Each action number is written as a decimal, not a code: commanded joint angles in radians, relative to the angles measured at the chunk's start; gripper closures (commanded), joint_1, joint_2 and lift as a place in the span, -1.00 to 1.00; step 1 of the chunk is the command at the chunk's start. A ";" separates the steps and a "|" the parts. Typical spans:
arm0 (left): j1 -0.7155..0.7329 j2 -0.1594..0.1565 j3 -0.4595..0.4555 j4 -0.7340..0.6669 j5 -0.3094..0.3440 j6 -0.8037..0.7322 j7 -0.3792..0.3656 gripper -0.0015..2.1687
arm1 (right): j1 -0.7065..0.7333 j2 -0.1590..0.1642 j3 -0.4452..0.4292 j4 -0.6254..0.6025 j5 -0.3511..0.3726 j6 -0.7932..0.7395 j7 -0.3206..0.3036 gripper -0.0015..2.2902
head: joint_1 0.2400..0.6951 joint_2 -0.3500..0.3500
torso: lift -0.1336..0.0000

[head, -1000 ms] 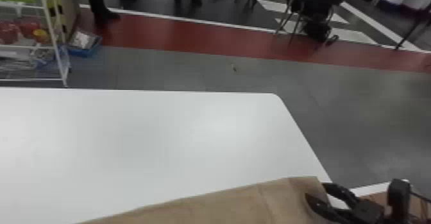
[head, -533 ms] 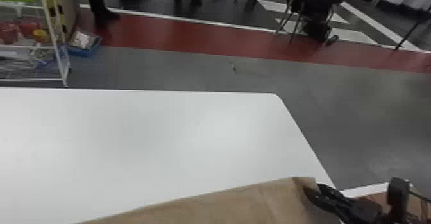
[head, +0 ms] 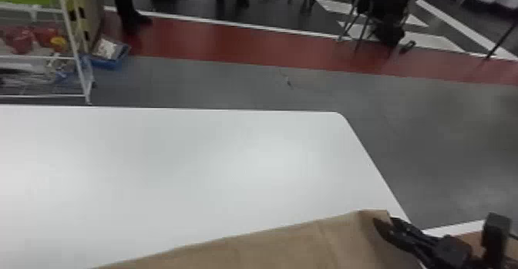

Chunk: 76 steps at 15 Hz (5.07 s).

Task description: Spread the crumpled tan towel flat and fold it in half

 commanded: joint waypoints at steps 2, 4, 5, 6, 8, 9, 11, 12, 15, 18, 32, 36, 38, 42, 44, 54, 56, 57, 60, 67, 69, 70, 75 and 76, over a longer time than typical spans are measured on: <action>-0.045 0.004 0.007 -0.010 0.073 0.358 0.003 -0.89 | 0.008 -0.001 0.004 0.005 -0.004 -0.020 0.000 -0.10 | 1.00 -0.81 | -0.84; -0.053 0.013 -0.007 -0.035 0.089 0.579 0.041 -0.87 | 0.009 -0.003 -0.002 0.011 -0.004 -0.030 -0.001 -0.10 | 1.00 -0.78 | -0.84; -0.053 0.015 -0.013 -0.035 0.105 0.613 0.049 -0.87 | 0.009 -0.004 -0.002 0.011 -0.004 -0.033 -0.003 -0.11 | 1.00 -0.78 | -0.84; -0.062 0.015 -0.028 -0.035 0.106 0.680 0.053 -0.86 | 0.011 -0.004 -0.002 0.011 -0.004 -0.033 -0.001 -0.10 | 1.00 -0.78 | -0.84; -0.089 0.029 -0.059 -0.035 0.102 0.901 0.075 -0.81 | 0.014 -0.004 -0.002 0.011 -0.004 -0.051 -0.003 -0.11 | 1.00 -0.84 | -0.84; -0.102 0.036 -0.064 -0.035 0.102 1.002 0.075 -0.80 | 0.014 -0.006 -0.002 0.011 -0.004 -0.051 -0.003 -0.11 | 1.00 -0.85 | -0.84; -0.145 0.064 -0.077 -0.035 0.126 1.145 0.063 -0.80 | 0.014 -0.006 -0.005 0.011 0.001 -0.051 -0.003 -0.11 | 1.00 -0.90 | -0.84; -0.160 0.073 -0.084 -0.035 0.132 1.145 0.064 -0.80 | 0.014 -0.006 -0.005 0.011 0.001 -0.051 -0.003 -0.11 | 1.00 -0.92 | -0.84; -0.188 0.076 -0.102 -0.033 0.125 1.145 0.069 -0.80 | 0.015 -0.006 -0.002 0.013 0.002 -0.051 -0.003 -0.11 | 1.00 -0.96 | -0.84; -0.192 0.085 -0.136 -0.019 0.076 1.145 0.073 -0.80 | 0.000 -0.009 0.004 0.014 0.008 -0.048 -0.003 -0.11 | 1.00 -0.95 | -0.84; -0.238 0.113 -0.238 0.087 -0.021 1.145 0.104 -0.68 | -0.029 -0.030 0.019 0.063 0.007 -0.048 -0.003 -0.11 | 1.00 -0.90 | -0.84; -0.241 0.111 -0.258 0.087 -0.035 1.145 0.109 -0.40 | -0.035 -0.035 0.022 0.069 0.005 -0.048 -0.005 -0.11 | 1.00 -0.96 | -0.84; -0.244 0.110 -0.258 0.087 -0.036 1.145 0.113 0.02 | -0.035 -0.036 0.022 0.071 0.004 -0.048 -0.005 -0.11 | 1.00 -0.97 | -0.84; -0.241 0.110 -0.258 0.076 -0.038 1.145 0.096 0.56 | -0.051 -0.042 0.018 0.072 0.002 -0.033 -0.005 -0.11 | 1.00 -0.98 | -0.84; -0.235 0.107 -0.257 0.074 -0.036 1.145 0.095 0.56 | -0.074 -0.050 0.015 0.083 0.001 0.016 -0.003 -0.11 | 1.00 -0.99 | -0.84; -0.220 0.108 -0.234 0.070 -0.029 1.140 0.087 0.56 | -0.178 -0.058 -0.024 0.082 -0.139 0.467 0.040 0.08 | 1.00 -1.00 | -0.84; -0.220 0.108 -0.234 0.071 -0.029 1.137 0.086 0.56 | -0.186 -0.061 -0.040 0.069 -0.193 0.615 0.042 0.08 | 1.00 -0.98 | -0.84; -0.220 0.110 -0.234 0.071 -0.029 1.137 0.086 0.56 | -0.196 -0.072 -0.053 0.066 -0.237 0.713 0.042 0.08 | 1.00 -0.97 | -0.84; -0.220 0.108 -0.234 0.070 -0.027 1.125 0.079 0.56 | -0.241 -0.085 -0.088 0.057 -0.294 0.943 0.038 0.08 | 1.00 -0.95 | -0.84; -0.218 0.110 -0.248 0.071 -0.026 1.085 0.072 0.56 | -0.318 -0.101 -0.134 0.132 -0.395 1.198 -0.070 0.08 | 1.00 -0.90 | -0.84; -0.215 0.110 -0.245 0.071 -0.026 1.076 0.067 0.56 | -0.316 -0.102 -0.134 0.151 -0.403 1.219 -0.118 0.08 | 1.00 -0.94 | -0.84; -0.212 0.111 -0.242 0.071 -0.024 1.073 0.066 0.56 | -0.311 -0.108 -0.136 0.157 -0.400 1.219 -0.116 -0.03 | 1.00 -0.96 | -0.84; -0.211 0.111 -0.240 0.068 -0.023 1.070 0.060 0.56 | -0.253 -0.125 -0.165 0.137 -0.401 1.216 -0.110 -0.32 | 1.00 -1.00 | -0.84; -0.211 0.111 -0.240 0.068 -0.023 1.067 0.061 0.56 | -0.244 -0.125 -0.172 0.131 -0.400 1.216 -0.109 -0.32 | 1.00 -1.00 | -0.84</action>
